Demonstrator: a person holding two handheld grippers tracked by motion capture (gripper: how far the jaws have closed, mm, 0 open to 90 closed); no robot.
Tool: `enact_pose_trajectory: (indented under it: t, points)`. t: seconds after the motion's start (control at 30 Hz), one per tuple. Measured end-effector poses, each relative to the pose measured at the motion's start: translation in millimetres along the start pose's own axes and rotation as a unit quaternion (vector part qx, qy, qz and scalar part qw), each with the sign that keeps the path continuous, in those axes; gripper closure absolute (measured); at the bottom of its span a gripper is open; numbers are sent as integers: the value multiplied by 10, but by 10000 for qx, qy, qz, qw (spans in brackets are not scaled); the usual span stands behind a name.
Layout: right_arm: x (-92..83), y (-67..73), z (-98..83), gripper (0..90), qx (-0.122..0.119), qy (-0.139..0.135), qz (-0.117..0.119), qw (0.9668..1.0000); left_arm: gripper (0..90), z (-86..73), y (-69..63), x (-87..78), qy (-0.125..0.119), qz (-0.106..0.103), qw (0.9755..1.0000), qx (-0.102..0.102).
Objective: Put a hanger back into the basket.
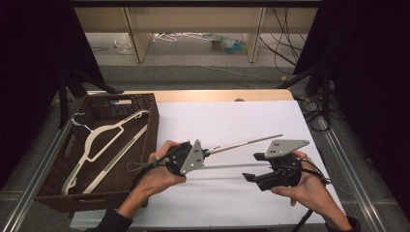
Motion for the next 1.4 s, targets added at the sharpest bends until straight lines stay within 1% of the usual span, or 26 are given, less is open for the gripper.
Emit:
enact_pose_trajectory:
  t: [0.1,0.17,0.2,0.23,0.27,0.33,0.37,0.4,0.5,0.57,0.6,0.63,0.67,0.7,0.73,0.77,0.83,0.87,0.9,0.93,1.0,1.03,1.1,1.27,1.33,1.4]
  points:
    - [22,17,-46,281,-24,77,68,9999,855,41,79,-108,-266,-93,9990,-352]
    - [31,27,-84,279,-2,125,78,9999,856,62,114,-194,-437,-198,9962,-730]
    - [28,31,-101,278,15,155,98,9998,855,76,131,-249,-535,-277,9936,-951]
    - [31,33,-118,278,20,139,68,9999,855,87,143,-293,-614,-315,9915,-1101]
    - [28,36,-131,278,30,160,94,9998,855,109,155,-363,-813,-394,9870,-1331]
    - [28,48,-164,277,38,158,142,9998,855,141,177,-503,-1028,-463,9808,-1592]
    - [17,50,-182,274,37,190,173,9997,855,147,190,-550,-1095,-492,9791,-1640]
    - [13,58,-192,274,54,195,148,9997,855,155,202,-611,-1175,-474,9757,-1786]
    - [0,86,-225,274,44,153,164,9997,855,176,234,-786,-1269,-479,9702,-2009]
    - [-1,102,-242,274,46,78,142,9999,855,190,254,-892,-1302,-483,9674,-2119]
    - [1,108,-249,274,54,73,143,9999,855,201,266,-967,-1363,-502,9637,-2241]
    - [6,113,-259,273,66,46,98,9999,855,207,280,-1012,-1402,-528,9623,-2271]
    - [10,112,-263,272,90,29,96,9999,856,217,302,-1088,-1463,-553,9587,-2376]
    - [16,116,-272,271,130,40,92,9999,855,221,318,-1135,-1501,-571,9561,-2450]
    - [21,118,-278,271,133,50,103,9998,855,231,343,-1204,-1610,-611,9514,-2553]
    - [32,118,-288,271,101,48,117,9999,855,241,363,-1259,-1675,-639,9480,-2628]
    - [49,128,-304,271,90,60,130,9999,856,257,399,-1358,-1756,-658,9449,-2685]
    - [50,132,-310,271,98,113,154,9998,856,263,426,-1429,-1837,-653,9410,-2766]
    - [61,140,-320,271,103,126,147,9998,856,263,442,-1473,-1851,-653,9399,-2793]
    - [66,142,-325,271,94,144,156,9997,855,253,471,-1538,-1937,-670,9358,-2868]
    - [76,147,-340,271,103,160,143,9997,856,227,501,-1623,-1938,-599,9317,-3013]
    - [85,144,-346,270,77,129,132,9998,856,194,528,-1684,-1886,-532,9336,-2999]
    - [92,144,-362,265,75,148,110,9998,855,131,558,-1786,-1801,-405,9345,-3043]
    - [100,135,-391,250,193,90,43,9998,856,-119,656,-1993,-1749,-48,9309,-3206]
    - [108,134,-403,246,177,74,38,9998,855,-231,695,-2055,-1764,59,9282,-3276]
    - [113,139,-412,246,192,113,57,9997,856,-333,732,-2119,-1659,204,9274,-3346]
Point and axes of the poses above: each handheld gripper's, and its own axes: x roughly forward along the jaws, z roughly out of its top, y roughly to its left, the point moved 1 cm from there along x, roughly forward along the jaws, and after that the axes turned 15 degrees about -z, right-handed, at the moved point
